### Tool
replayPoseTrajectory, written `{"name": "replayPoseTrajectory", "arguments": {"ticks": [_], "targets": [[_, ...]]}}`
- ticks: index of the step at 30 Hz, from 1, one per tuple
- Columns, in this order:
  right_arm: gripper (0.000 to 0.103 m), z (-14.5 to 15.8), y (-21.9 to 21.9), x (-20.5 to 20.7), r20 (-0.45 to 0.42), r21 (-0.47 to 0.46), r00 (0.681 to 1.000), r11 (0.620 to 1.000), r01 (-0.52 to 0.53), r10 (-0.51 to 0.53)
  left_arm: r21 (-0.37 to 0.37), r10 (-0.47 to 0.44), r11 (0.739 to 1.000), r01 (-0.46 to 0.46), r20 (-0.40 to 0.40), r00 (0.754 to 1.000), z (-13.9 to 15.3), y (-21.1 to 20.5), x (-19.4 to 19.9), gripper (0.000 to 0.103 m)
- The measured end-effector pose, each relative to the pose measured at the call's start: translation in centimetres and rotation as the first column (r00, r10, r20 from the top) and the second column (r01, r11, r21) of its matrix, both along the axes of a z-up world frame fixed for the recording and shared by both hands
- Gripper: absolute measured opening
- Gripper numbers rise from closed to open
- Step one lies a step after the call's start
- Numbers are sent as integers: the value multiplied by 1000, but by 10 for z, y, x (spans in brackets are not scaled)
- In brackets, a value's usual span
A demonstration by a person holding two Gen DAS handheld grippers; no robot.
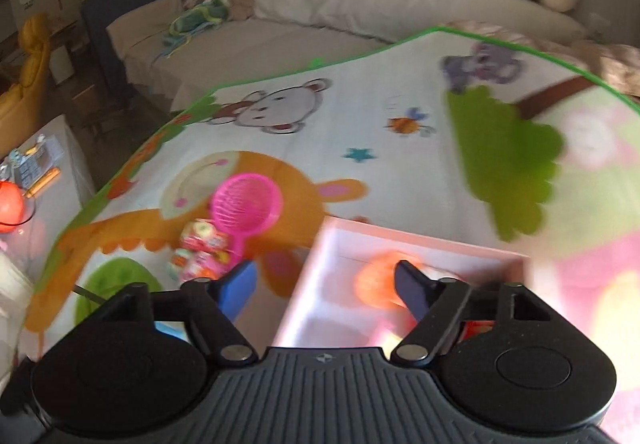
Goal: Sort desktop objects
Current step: 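Grasp the pink net scoop by its rim with the right gripper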
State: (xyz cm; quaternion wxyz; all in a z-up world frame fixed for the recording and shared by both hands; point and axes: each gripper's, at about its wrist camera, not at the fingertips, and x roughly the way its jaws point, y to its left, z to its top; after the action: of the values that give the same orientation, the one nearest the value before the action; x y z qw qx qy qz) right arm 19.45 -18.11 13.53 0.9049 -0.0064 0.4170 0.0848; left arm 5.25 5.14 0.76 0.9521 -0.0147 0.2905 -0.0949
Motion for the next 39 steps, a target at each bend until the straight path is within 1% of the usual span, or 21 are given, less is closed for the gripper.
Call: {"name": "replayPoseTrajectory", "arguments": {"ticks": [1,3,5,7,9,12,14,16,18,20,25,27,28,31,33,35,39], "targets": [[85,-5,17,12,-14,-3,1000,1000,-21,21,-31,2,1000,-2,-13,1000,0,3,0,100],[85,-20,48,37,-38,-17,998,999,-45,45,-71,27,997,-26,13,1000,2,7,-2,100],[85,-38,72,62,-45,-29,998,999,-36,35,-97,47,994,-46,15,999,2,10,-3,100],[85,-57,92,91,-49,-44,999,999,-1,-1,-102,61,993,-60,5,998,1,11,-1,100],[85,-74,104,115,-36,-72,998,996,45,-47,-100,69,992,-71,-18,997,0,10,3,100],[85,-92,115,138,13,-119,996,989,91,-90,-114,68,991,-71,-36,997,-1,13,5,100],[85,-103,120,148,-16,-116,998,991,64,-66,-123,56,991,-61,-42,998,-2,13,5,100],[82,-110,127,148,-62,-113,997,993,28,-35,-125,39,991,-45,-46,998,-2,11,4,101],[82,-111,135,139,-63,-128,998,991,-27,19,-119,30,992,-36,-46,998,-2,10,4,101],[82,-110,143,124,-83,-150,993,984,-94,82,-108,23,994,-27,-45,999,-1,7,3,101],[82,-102,149,71,-145,-163,969,961,-224,201,-108,-64,993,55,-82,995,0,0,-4,103],[82,-97,144,49,-147,-159,964,956,-245,222,-92,-77,993,68,-93,993,0,-5,-11,103],[82,-95,141,40,-167,-150,959,955,-255,230,-82,-79,994,71,-101,992,0,-8,-15,103],[82,-89,126,12,-190,-111,952,958,-263,240,-93,-96,992,84,-131,987,2,-13,-26,103],[82,-82,116,-11,-171,-103,950,954,-281,262,-86,-99,992,88,-133,986,5,-16,-33,103],[82,-71,104,-33,-137,-75,951,954,-289,277,-58,-97,994,90,-124,988,8,-19,-39,103],[82,-39,68,-82,-41,4,961,962,-274,274,-26,-92,996,90,-116,989,15,-25,-46,103]]}}
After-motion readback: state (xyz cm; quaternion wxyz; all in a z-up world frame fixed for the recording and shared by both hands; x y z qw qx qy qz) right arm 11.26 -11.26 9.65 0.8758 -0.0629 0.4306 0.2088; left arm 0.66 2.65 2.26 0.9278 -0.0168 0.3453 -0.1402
